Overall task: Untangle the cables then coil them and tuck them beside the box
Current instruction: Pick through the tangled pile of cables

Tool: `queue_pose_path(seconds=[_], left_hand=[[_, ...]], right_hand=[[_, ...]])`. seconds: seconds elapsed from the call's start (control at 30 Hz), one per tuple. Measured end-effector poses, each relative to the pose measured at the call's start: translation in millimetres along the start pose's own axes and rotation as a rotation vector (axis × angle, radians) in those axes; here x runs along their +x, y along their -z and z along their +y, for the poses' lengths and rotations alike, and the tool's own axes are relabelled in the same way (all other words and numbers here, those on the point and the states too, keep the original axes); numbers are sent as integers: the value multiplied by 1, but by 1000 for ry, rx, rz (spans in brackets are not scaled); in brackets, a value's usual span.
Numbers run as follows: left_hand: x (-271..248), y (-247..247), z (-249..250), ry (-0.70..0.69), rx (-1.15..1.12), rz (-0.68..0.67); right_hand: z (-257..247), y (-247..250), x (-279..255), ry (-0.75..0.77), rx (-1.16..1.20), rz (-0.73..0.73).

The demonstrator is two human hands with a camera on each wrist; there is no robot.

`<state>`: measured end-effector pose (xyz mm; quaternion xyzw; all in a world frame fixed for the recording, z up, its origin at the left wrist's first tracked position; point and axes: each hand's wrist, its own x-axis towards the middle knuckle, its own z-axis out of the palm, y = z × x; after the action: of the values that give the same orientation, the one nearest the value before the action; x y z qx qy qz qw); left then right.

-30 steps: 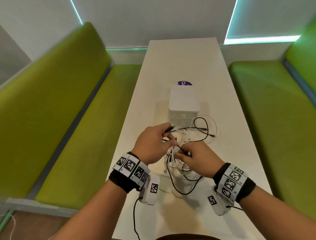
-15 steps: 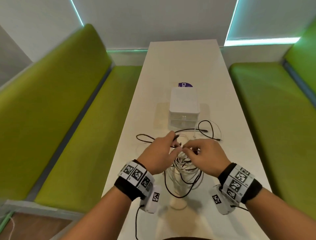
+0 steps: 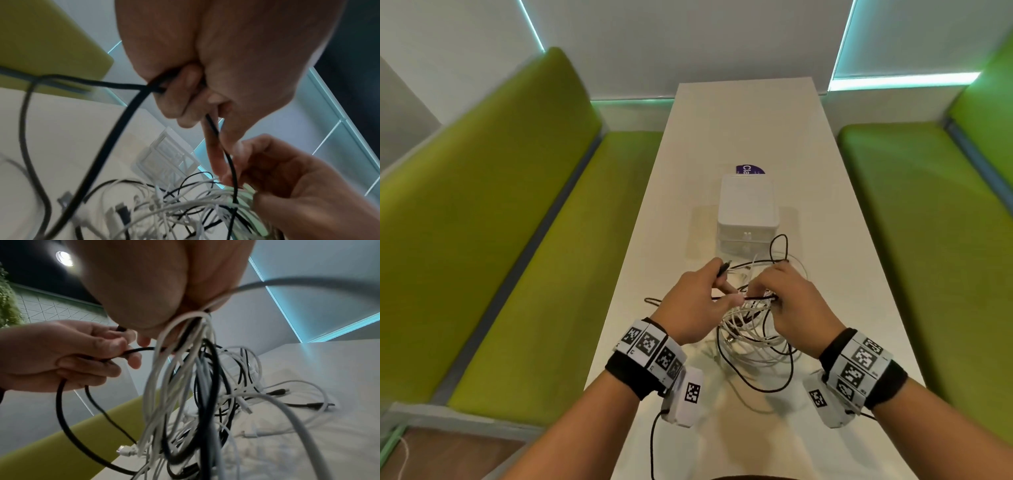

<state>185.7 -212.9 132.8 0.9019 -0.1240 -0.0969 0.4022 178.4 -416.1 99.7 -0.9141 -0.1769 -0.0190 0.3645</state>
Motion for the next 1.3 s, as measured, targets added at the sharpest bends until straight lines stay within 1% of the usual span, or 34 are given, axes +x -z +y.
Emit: queue_pose_path(seconds=[0.03, 0.1, 0.13, 0.2, 0.33, 0.4, 0.43, 0.5, 0.57, 0.63, 0.7, 0.73, 0.77, 0.87, 0.93, 1.0, 1.03, 1.1, 1.13, 1.2, 1.3], left_hand=[[0, 1, -1, -12, 7, 11], [1, 5, -2, -36, -26, 81], [1, 6, -3, -44, -75, 133], [0, 7, -3, -57, -191, 225], [-3, 1, -10, -46, -291, 414], [-2, -1, -18, -11, -277, 448], [-2, -1, -23, 20, -245, 425], [0, 0, -29, 84, -131, 318], [1, -1, -28, 101, 15, 215], [0, -4, -19, 40, 98, 158], [0, -8, -7, -53, 115, 89], [0, -9, -2, -80, 115, 52], [2, -10, 2, -77, 116, 30], [8, -6, 6, -24, 94, 52], [13, 0, 9, 7, 147, 45], [16, 5, 10, 47, 276, -8], [16, 8, 7, 74, 304, -46], [15, 13, -1, 114, 279, -116], [13, 14, -6, 120, 260, -122], [9, 13, -14, 134, 195, -68], [2, 10, -19, 159, 30, 40]], right_hand=[[-1, 0, -1, 22, 7, -22], [-1, -1, -2, -23, -17, -90], [0, -2, -1, -43, -60, -114], [2, -4, 1, -30, -131, -138], [4, -1, 9, -50, -22, -166], [2, 3, 11, -77, 73, -129], [0, 6, 11, -94, 138, -103], [-7, 11, 11, -122, 248, -49], [-11, 9, 13, -128, 269, -34], [-11, 3, 15, -82, 161, -75], [-8, -4, 16, -11, 32, -109], [-7, -5, 16, 19, -1, -112], [-5, -5, 16, 42, -19, -107], [-5, -7, 14, 105, -40, -82], [-6, -12, 7, 77, -59, -75], [-3, -13, 1, -45, -6, -53], [2, -11, -1, -88, 8, -47], [9, -3, -6, -68, -47, -89], [12, 1, -8, -35, -78, -133], [17, 7, -13, 5, -94, -212], [19, 11, -16, -10, -82, -255]])
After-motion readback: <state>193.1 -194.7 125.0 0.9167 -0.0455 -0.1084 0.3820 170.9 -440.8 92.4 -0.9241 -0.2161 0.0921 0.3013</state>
